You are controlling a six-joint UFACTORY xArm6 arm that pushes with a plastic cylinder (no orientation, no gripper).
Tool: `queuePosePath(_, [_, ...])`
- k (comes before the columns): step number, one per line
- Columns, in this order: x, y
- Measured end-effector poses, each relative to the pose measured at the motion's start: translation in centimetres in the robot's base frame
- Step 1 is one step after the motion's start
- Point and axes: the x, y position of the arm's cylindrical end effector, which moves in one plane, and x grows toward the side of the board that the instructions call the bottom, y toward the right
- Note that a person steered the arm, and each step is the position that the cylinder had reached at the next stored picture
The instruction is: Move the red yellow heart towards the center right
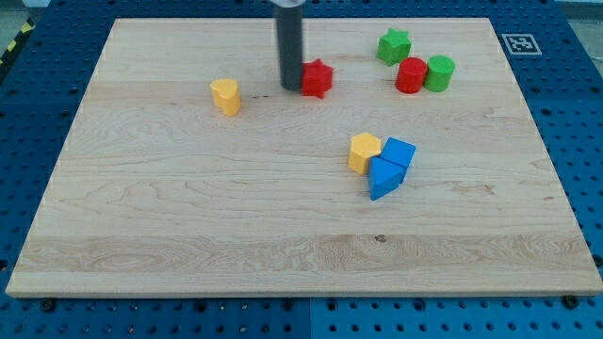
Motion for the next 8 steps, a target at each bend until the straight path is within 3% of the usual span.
queuePosePath(2, [0.0, 9.9])
queuePosePath(3, [0.0, 10.3])
queuePosePath(5, [-3.2, -8.9])
queuePosePath(6, [-2.4, -19.3])
queuePosePath(7, [1.6, -23.1])
queuePosePath(8, [3.1, -20.0])
